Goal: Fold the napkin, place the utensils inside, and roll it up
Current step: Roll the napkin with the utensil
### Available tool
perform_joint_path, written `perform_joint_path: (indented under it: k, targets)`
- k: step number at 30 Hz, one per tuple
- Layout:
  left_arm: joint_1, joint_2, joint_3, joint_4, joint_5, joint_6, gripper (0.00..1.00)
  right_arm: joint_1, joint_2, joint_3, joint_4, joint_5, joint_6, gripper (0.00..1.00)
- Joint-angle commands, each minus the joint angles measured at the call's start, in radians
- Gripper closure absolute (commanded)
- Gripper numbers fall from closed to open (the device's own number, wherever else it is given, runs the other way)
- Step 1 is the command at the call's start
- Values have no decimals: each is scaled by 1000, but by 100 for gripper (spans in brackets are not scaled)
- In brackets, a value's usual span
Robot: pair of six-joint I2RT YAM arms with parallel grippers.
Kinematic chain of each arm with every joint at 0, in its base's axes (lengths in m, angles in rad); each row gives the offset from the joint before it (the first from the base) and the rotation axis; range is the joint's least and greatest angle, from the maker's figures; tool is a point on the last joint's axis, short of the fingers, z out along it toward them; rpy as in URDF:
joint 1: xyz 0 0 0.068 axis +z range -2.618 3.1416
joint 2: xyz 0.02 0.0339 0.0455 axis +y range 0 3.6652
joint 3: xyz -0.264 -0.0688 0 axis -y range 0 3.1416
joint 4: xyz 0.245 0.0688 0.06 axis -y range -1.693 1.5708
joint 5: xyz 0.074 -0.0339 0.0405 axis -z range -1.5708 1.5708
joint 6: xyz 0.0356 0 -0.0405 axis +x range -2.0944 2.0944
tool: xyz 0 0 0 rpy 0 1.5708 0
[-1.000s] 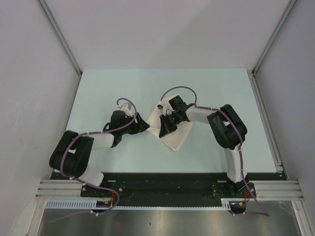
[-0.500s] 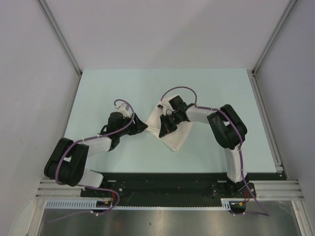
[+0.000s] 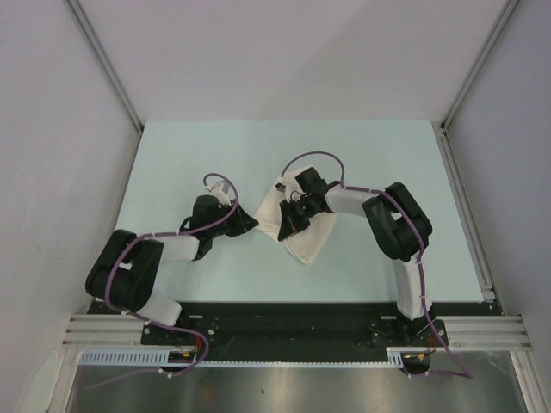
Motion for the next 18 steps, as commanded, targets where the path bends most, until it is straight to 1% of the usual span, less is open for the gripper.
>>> perform_joint_path:
  k: [1,3,4,5,7,10,11,13,14,16,17,18]
  targets:
    - [5,36,51,66,29,-31,70,2,27,-20,-11,30,-4,100]
    - [5,52,63,69,32,-37,75,2,27,-20,-13,31,-6,100]
    - [5,57,68,68,32,-42,83,1,24,-20,-13,31,-4,100]
    - [5,60,71,64,29,-43,89,2,24,-20,-14,33,-4,100]
    - [8,68,82,51,15,-48,98,2,15,-19,-16,34,-4,100]
    - [12,82,92,43,14,-62,98,2,-9,-19,-23,44,-6,95]
    - [12,86,102,40,14,-66,99,2,-17,-19,-29,47,-6,91]
    - [15,102,112,28,11,-68,99,2,-39,-19,-40,48,-6,86]
    - [17,106,125,12,9,-70,99,2,-48,-19,-45,54,-6,80]
    - [24,120,132,2,11,-71,100,4,-78,-22,-55,62,-9,72]
    - [28,126,137,-5,12,-74,100,4,-91,-26,-59,74,-7,66]
    - [31,128,140,-8,11,-71,100,4,-104,-31,-62,80,-10,62]
